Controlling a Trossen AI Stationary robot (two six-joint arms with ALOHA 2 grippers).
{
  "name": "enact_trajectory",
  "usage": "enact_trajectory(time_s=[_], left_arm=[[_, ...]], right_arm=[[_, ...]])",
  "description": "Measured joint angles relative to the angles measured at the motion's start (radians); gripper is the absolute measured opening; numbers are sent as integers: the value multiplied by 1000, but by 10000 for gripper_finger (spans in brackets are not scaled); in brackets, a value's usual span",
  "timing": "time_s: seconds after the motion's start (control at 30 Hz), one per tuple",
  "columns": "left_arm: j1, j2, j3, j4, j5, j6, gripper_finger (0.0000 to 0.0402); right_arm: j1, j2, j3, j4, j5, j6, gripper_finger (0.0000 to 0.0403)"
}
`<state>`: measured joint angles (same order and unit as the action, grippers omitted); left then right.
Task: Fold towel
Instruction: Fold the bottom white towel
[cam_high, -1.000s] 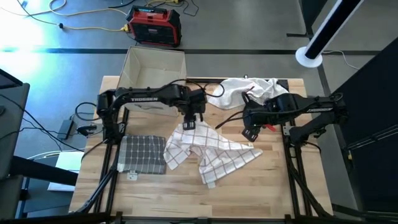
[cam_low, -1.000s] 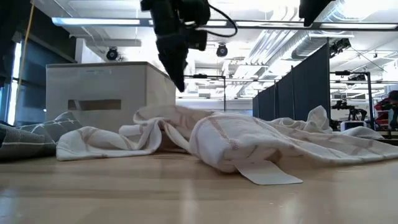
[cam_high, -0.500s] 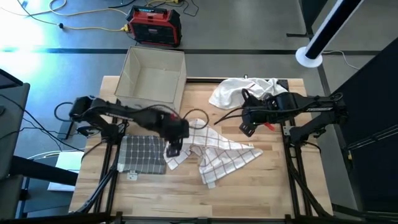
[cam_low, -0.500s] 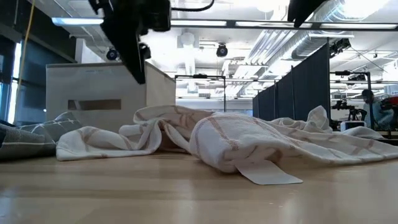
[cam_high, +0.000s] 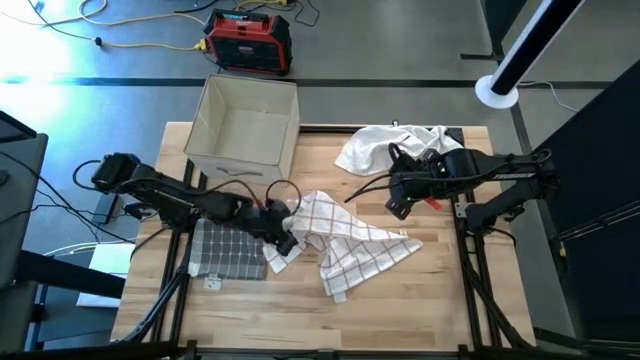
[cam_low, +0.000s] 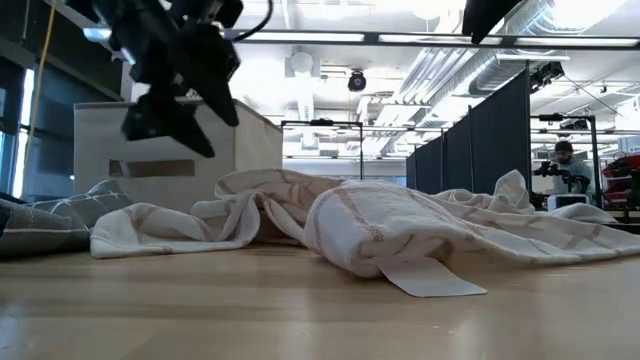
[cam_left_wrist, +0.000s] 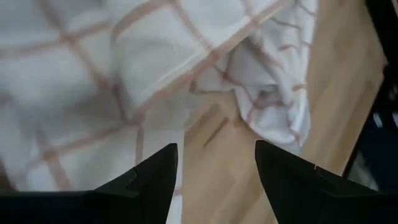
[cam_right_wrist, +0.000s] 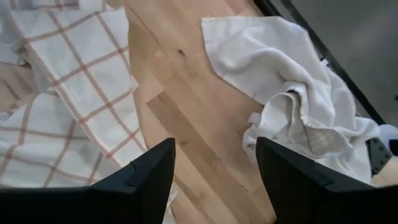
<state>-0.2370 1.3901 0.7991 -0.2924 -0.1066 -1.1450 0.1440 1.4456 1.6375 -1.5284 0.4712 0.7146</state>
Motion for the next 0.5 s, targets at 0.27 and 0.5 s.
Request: enact_trajectory(time_s=[0.27, 0.5], left_arm=[[-13, 4, -133, 180, -56, -230, 207], [-13, 12, -244, 395, -134, -320, 207]], right_arm=[[0, 0, 0, 0, 34, -16, 210], [0, 0, 0, -1, 36, -17, 210]])
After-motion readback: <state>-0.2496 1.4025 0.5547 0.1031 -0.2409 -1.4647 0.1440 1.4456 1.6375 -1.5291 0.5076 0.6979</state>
